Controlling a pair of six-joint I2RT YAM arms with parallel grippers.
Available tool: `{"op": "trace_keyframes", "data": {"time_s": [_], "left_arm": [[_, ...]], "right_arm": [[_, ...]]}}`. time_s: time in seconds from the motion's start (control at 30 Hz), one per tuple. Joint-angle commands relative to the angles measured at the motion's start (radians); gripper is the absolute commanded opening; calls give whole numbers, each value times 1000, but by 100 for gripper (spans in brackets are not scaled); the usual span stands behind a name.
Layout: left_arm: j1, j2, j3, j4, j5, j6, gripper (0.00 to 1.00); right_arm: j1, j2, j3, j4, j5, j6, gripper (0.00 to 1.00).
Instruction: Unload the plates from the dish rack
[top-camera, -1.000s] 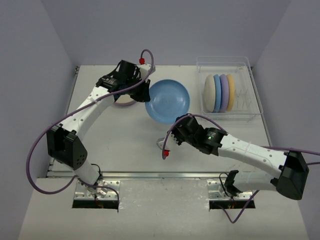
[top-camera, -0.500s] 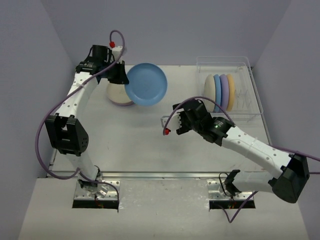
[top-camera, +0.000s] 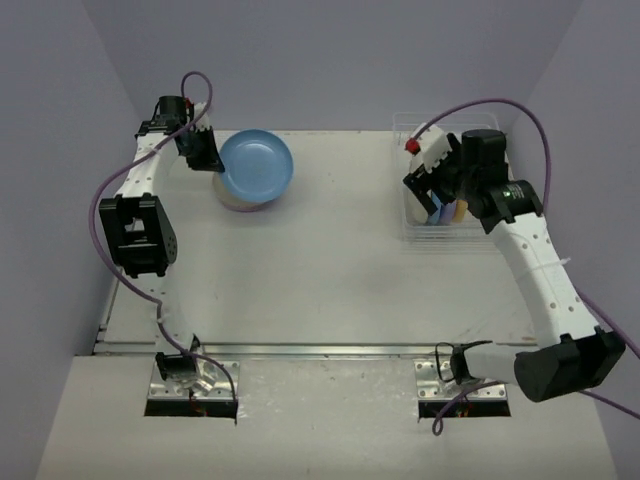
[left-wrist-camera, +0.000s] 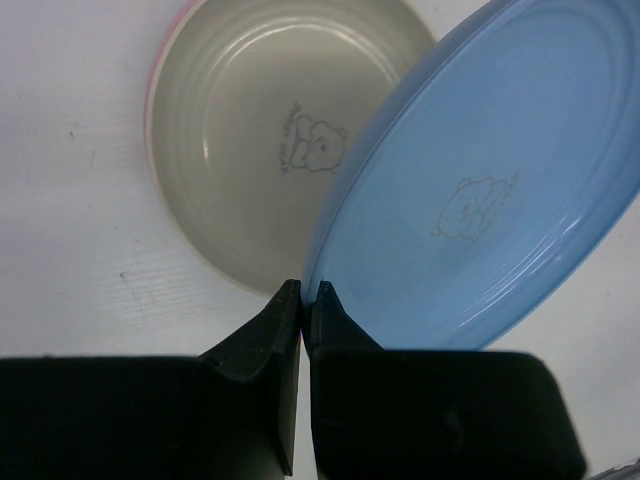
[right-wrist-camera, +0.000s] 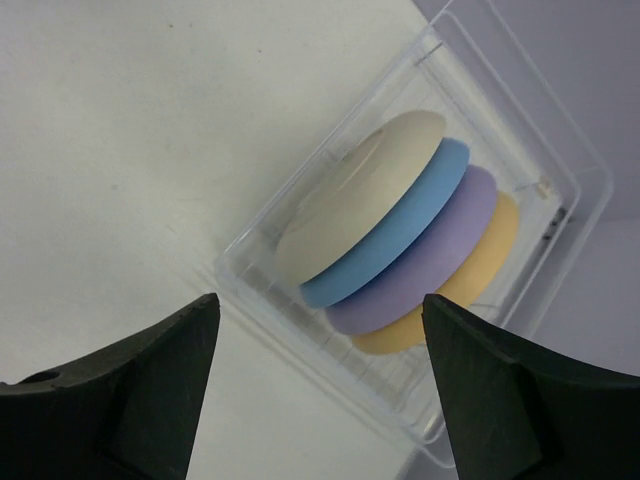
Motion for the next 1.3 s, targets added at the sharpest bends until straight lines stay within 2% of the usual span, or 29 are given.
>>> {"op": "trace_keyframes", "data": {"time_s": [0.0,0.07,0.17,0.37,0.47,0.5,0.6,0.67,0.8,0.93,1.03,1.07,1.1,1.27], "left_arm": [[31,18,73,22,12,-40,0],[42,34,73,32,11,-45,0],[55,59,78,43,8,-52,0],[63,109,106,55,-17,-58,0],[63,130,121,50,-32,-58,4],[63,133,123,50,-40,-57,9],[65,126,120,51,-59,-54,36],[65,115,117,50,-63,-50,48],[65,76,111,43,-57,-43,55],[65,6,115,19,-10,-15,60],[63,-71,101,10,8,24,67],[61,-107,85,14,16,35,73],[59,-140,66,20,21,45,84],[12,-275,-49,42,-13,80,86]], "right_arm": [[-204,53,90,-119,-297,206,79],[-310,78,111,-147,-378,232,78],[-375,99,123,-162,-432,244,78],[-424,120,143,-177,-474,276,78],[-443,143,164,-186,-483,294,78],[-452,154,174,-193,-492,304,77],[-475,184,202,-209,-510,330,76],[-487,206,222,-219,-509,336,74],[-513,249,265,-240,-516,330,66],[-543,341,349,-317,-591,290,50],[-553,416,423,-377,-629,243,45],[-555,450,461,-401,-643,228,43],[-556,463,483,-418,-647,215,41],[-556,574,546,-438,-653,194,37]]}}
